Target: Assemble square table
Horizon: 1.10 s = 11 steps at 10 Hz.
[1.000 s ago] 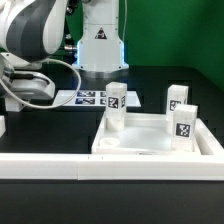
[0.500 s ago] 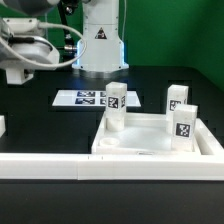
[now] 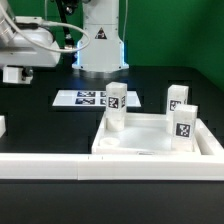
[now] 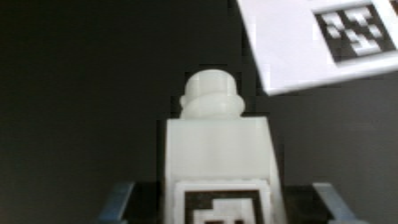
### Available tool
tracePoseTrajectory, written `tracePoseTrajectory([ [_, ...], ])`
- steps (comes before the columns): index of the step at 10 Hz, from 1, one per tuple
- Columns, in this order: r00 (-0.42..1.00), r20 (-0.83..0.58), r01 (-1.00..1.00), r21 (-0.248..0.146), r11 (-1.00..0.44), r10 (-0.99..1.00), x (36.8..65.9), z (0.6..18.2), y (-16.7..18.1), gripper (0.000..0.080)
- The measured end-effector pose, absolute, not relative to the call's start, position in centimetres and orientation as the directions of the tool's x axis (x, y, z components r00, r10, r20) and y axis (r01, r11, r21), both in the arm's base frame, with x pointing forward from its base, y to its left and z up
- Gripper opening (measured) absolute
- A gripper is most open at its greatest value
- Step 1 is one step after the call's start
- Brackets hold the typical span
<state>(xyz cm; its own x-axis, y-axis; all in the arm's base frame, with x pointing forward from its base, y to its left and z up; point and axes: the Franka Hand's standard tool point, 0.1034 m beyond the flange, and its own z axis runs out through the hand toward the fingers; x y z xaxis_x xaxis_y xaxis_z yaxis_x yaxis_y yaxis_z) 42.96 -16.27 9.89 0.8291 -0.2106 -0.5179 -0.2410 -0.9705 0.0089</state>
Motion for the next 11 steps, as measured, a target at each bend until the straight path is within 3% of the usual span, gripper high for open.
tracePoseTrajectory([
  [3, 0.915, -0.290, -0.276, 0.058, -0.959, -0.281, 50.5, 14.4, -10.5, 0.0287],
  [4, 0.931, -0.251, -0.259, 0.055, -0.964, -0.264, 52.2, 15.4, -9.8, 0.0287],
  [8, 0.969, 0.018, -0.249, 0.041, -0.968, -0.248, 53.3, 14.7, -9.8, 0.0287],
  [9, 0.953, 0.146, -0.274, 0.030, -0.961, -0.267, 54.3, 14.5, -9.7, 0.0287],
  [10, 0.917, 0.226, -0.337, -0.005, -0.941, -0.330, 53.7, 13.1, -8.2, 0.0287],
  [11, 0.886, 0.284, -0.373, -0.035, -0.927, -0.367, 54.7, 12.8, -6.2, 0.0287],
])
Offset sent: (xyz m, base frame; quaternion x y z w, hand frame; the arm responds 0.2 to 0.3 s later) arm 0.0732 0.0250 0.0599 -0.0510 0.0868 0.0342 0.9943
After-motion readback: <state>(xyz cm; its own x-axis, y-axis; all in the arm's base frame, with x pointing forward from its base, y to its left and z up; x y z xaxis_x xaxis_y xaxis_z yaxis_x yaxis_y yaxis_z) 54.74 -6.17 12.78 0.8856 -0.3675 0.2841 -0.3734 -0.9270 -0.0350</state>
